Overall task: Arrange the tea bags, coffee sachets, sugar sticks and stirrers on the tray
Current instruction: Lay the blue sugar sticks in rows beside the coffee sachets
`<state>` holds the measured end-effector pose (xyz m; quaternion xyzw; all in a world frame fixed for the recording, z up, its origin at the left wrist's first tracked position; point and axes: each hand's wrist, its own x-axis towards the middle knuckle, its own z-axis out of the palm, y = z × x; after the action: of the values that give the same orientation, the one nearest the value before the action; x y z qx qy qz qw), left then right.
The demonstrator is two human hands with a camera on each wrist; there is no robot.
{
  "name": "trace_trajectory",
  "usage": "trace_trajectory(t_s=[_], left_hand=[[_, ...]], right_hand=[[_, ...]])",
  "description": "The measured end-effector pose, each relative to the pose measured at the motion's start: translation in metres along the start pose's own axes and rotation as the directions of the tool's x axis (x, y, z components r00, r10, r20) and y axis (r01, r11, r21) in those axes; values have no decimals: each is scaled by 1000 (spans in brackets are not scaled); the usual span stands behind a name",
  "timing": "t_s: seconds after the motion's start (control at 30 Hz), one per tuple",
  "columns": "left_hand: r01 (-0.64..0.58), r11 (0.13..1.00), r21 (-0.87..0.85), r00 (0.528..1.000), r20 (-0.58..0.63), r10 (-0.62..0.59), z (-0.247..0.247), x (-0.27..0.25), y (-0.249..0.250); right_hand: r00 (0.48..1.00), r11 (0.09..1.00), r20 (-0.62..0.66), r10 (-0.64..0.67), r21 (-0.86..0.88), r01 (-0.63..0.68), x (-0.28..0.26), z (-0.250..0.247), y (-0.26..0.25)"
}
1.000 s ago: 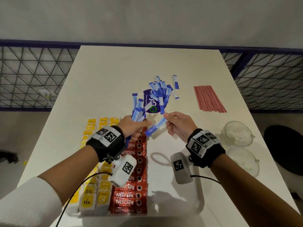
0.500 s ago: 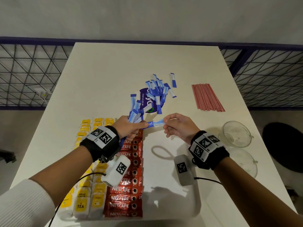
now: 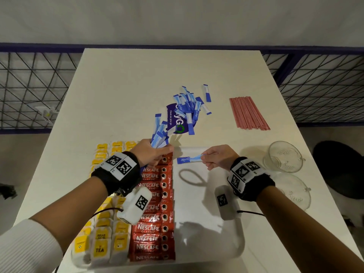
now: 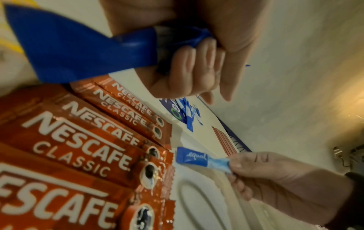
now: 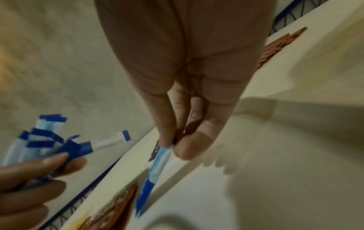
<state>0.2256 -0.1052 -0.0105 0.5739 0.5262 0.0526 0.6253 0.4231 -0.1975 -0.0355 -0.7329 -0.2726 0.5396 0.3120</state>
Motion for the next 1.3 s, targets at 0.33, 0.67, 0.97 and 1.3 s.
trace_trajectory(t_s=[0.33, 0.67, 0.97, 1.3], left_hand=[[-37, 999, 10, 999, -16, 38, -14, -5, -4], [-37, 999, -16, 999, 9, 37, -23, -3, -11], [-25, 999, -30, 1000, 1, 25, -25, -2, -13], [-14, 1000, -22, 1000, -1, 14, -25, -3, -13]], right_hand=[[967, 977, -150, 206, 80, -196, 20, 18, 0], [924, 968, -297, 243, 15, -250, 32, 22, 0], [918, 964, -354, 180, -124, -237, 37, 25, 2], [939, 849, -334, 78, -472, -238, 35, 35, 1]])
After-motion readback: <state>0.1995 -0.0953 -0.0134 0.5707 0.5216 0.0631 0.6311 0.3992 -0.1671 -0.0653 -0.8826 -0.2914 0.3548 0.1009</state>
